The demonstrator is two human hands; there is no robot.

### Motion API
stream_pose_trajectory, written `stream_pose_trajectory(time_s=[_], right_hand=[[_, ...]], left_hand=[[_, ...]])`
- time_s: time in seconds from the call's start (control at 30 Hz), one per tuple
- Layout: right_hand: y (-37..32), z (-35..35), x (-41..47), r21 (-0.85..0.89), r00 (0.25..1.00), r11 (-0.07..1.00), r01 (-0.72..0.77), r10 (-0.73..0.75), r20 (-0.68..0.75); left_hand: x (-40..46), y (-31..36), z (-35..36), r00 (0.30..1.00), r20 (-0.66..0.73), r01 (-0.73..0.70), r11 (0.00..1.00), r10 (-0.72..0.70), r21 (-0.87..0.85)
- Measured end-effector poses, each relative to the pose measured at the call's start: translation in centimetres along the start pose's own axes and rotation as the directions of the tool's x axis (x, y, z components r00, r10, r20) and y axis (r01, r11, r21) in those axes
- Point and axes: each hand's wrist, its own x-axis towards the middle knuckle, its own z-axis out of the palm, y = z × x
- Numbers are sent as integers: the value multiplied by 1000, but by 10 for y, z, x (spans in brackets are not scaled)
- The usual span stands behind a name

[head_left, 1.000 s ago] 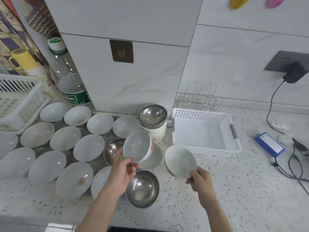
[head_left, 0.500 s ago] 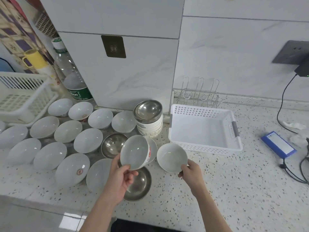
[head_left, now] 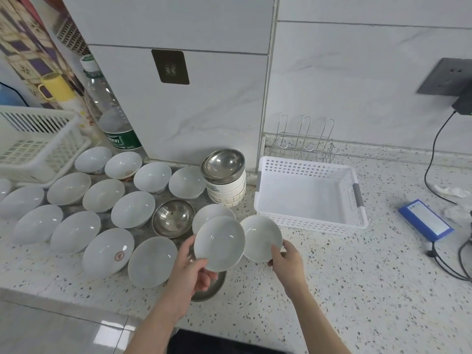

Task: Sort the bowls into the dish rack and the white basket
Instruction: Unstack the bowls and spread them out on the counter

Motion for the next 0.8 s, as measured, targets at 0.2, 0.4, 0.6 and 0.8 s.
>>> stream_pose_trajectory(time_s=[0.2,0.4,0.6,0.8], right_hand=[[-2,-21,-17,-115,997,993,-14,5,-82],[15,-45,-45,14,978,998,66,-68,200],[27,-46,-57,88,940,994,69,-94,328],[34,-45,-52,-243,950,954,173,-96,298]], left_hand=[[-14,-7,13,996,87,-26,982,9,188],[-24,-26,27,982,187,-23,946,-39,322],[-27,-42,36,970,235,-40,908,-65,416],[-25,-49,42,977,211,-73,871,-36,486]])
